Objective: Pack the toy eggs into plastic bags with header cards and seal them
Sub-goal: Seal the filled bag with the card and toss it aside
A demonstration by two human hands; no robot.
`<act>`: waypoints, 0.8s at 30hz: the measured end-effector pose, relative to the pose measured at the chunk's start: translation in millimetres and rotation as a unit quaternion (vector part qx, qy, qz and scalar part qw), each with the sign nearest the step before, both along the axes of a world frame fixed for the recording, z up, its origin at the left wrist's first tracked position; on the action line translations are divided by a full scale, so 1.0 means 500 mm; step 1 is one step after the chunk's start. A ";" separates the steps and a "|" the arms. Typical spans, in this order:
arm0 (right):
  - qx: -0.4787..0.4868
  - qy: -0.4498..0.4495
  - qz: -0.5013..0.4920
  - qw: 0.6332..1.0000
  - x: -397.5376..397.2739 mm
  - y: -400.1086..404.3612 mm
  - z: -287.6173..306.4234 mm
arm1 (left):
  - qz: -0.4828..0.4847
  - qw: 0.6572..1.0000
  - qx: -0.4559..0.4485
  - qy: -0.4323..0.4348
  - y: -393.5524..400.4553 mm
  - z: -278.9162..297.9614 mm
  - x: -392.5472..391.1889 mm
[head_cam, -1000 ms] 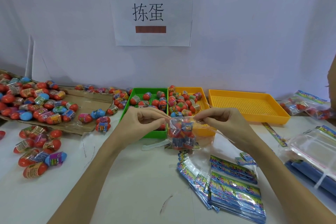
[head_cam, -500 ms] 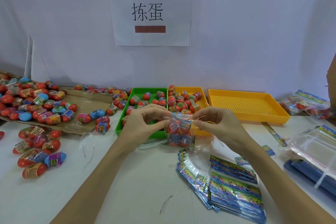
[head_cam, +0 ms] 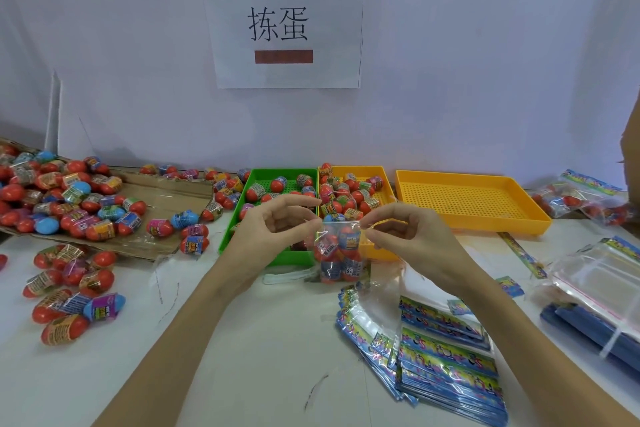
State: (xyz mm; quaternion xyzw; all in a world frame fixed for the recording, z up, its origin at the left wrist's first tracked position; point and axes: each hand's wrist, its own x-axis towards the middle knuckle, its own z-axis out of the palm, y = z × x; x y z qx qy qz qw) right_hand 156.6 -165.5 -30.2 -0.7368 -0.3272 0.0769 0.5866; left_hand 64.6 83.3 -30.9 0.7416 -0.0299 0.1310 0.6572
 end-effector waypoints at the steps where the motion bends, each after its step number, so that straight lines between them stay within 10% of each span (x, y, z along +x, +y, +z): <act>1: 0.000 0.001 0.002 1.000 -0.001 0.001 0.000 | 0.007 1.000 0.016 -0.002 -0.007 0.000 0.001; 13: -0.032 -0.030 0.020 0.999 0.008 -0.021 0.021 | 0.088 0.996 0.025 0.013 -0.025 -0.004 0.004; 24: -0.139 -0.278 -0.073 0.948 -0.008 -0.008 0.014 | 0.081 0.992 -0.090 0.027 -0.034 0.003 0.004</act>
